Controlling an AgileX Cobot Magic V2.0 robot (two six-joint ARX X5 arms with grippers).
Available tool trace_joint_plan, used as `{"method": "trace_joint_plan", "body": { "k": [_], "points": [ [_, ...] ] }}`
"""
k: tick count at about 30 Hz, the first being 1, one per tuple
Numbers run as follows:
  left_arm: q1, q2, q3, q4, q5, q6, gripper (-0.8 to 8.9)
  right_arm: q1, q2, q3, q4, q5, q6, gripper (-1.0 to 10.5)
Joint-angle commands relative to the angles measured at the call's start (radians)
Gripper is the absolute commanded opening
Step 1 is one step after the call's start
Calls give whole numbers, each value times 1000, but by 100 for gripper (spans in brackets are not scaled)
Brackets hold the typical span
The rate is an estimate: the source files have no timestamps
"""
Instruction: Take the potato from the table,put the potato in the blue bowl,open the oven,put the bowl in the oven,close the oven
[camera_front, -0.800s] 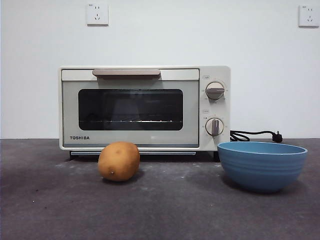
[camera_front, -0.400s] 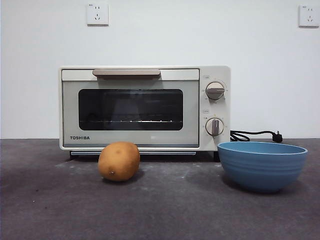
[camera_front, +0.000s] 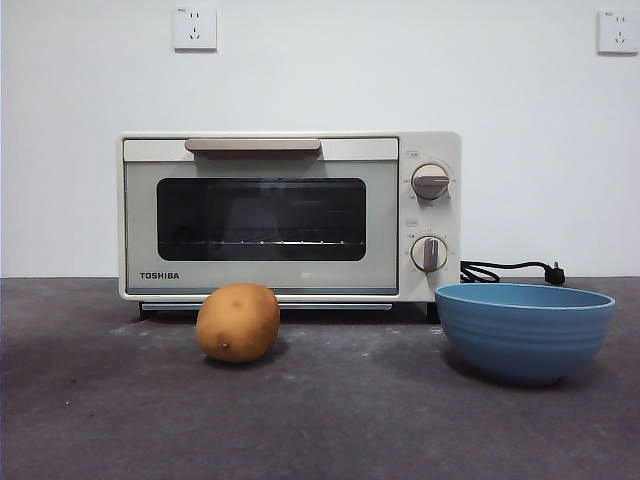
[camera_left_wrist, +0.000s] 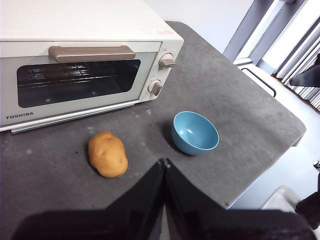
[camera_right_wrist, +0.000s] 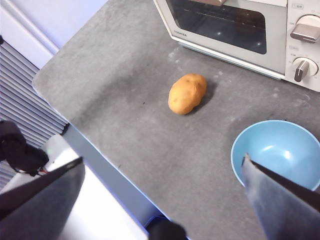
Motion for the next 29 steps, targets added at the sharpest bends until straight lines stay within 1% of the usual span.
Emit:
{"method": "trace_joint_plan", "body": {
  "k": [1, 3, 8, 12, 18, 22, 24, 29],
  "points": [
    [-2, -2, 0, 5, 1, 14, -8, 21, 23, 0, 31, -2, 18, 540],
    [-2, -2, 0, 5, 1, 14, -8, 56, 49, 0, 65, -1, 35, 540],
    [-2, -2, 0, 5, 1, 14, -8, 171, 135, 0, 201, 23, 111, 540],
    [-2, -2, 0, 5, 1, 14, -8, 281, 235, 0, 347, 126, 177, 540],
    [-2, -2, 0, 5, 1, 14, -8, 396, 423, 1, 534, 264, 245, 540],
    [-2, -2, 0, 5, 0, 14, -8, 445, 560, 3, 637, 323, 274, 540],
    [-2, -2, 0, 5, 0, 14, -8, 459, 635, 16, 674, 343, 277, 540],
    [-2, -2, 0, 5, 0, 14, -8, 480, 801, 99, 674, 404, 281, 540]
  ]
}}
